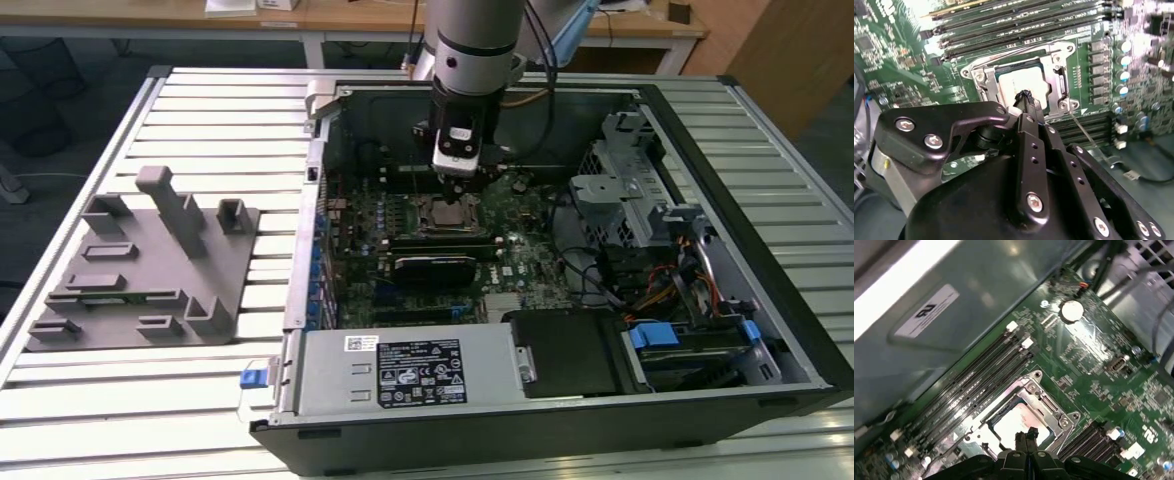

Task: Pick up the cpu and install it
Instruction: 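Close the cpu cover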

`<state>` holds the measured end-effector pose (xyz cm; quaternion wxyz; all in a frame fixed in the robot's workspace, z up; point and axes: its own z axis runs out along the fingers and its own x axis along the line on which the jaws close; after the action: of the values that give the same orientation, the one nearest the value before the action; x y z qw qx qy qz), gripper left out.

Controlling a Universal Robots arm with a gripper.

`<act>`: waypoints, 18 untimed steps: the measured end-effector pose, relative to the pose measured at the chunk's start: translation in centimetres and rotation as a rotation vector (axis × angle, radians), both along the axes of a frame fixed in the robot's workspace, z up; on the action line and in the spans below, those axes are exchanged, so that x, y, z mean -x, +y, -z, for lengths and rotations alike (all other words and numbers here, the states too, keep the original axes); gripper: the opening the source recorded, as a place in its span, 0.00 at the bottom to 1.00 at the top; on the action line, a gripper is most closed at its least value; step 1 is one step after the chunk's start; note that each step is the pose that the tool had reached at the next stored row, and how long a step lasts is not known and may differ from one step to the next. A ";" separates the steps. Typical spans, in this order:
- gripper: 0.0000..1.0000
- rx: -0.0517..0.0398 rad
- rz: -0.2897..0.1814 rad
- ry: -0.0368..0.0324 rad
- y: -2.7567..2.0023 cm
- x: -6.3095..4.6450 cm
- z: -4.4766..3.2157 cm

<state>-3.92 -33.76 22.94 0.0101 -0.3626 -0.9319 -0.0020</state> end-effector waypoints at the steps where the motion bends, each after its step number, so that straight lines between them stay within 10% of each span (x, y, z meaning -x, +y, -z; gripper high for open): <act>1: 0.11 0.0000 -0.018 0.0000 0.00 0.0 0.00; 18: 0.11 -0.0001 -0.327 0.0000 0.00 0.0 0.23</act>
<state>-3.92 -33.76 22.70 0.0102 -0.2060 -0.9785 -0.0004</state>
